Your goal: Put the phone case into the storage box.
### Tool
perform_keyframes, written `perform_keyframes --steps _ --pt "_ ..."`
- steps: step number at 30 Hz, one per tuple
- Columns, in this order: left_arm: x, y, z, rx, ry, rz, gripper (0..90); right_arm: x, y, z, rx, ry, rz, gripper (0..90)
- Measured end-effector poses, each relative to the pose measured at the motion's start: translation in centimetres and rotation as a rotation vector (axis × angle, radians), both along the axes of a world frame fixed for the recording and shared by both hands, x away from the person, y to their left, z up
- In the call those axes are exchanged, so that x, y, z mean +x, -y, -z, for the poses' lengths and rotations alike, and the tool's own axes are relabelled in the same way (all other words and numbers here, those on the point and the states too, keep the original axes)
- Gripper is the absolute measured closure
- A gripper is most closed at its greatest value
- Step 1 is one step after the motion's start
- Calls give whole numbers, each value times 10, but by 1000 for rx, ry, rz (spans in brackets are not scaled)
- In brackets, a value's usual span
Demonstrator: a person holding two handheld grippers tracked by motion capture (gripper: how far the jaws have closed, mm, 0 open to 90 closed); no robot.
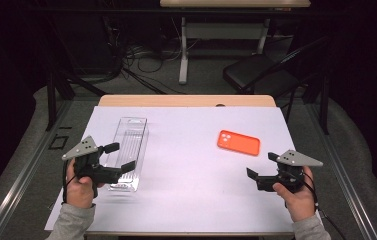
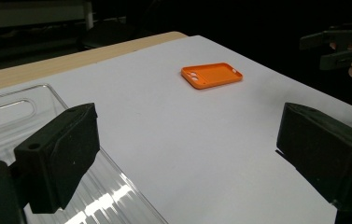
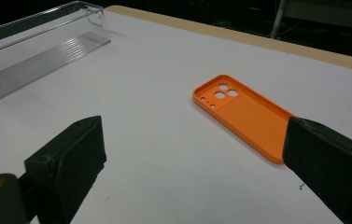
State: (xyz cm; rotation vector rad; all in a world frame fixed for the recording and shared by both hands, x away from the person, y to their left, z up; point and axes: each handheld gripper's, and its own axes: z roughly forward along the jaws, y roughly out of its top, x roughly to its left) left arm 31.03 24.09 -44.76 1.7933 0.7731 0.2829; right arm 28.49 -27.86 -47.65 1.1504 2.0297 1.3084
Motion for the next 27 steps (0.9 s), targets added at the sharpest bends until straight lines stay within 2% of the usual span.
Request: perform_keyframes --steps 4,11,13,17,19,22,27 --pt "5 1 -1 -7 -9 -2 18 5 0 0 -2 -13 3 45" --pt "14 7 0 30 -39 -20 5 10 -1 1 -5 -34 5 21" --pt "17 8 -2 28 -42 -18 5 12 0 1 -3 -37 11 19" --pt "23 12 -7 55 -29 -14 5 16 0 -2 19 -53 33 19" --pt "26 14 -9 76 -27 -20 5 19 0 -4 12 -50 33 19" --pt "31 16 -12 64 -31 -42 6 24 -1 -7 5 -53 39 19" --pt "39 17 -17 67 -33 -58 6 34 -3 -11 -26 -59 37 25"
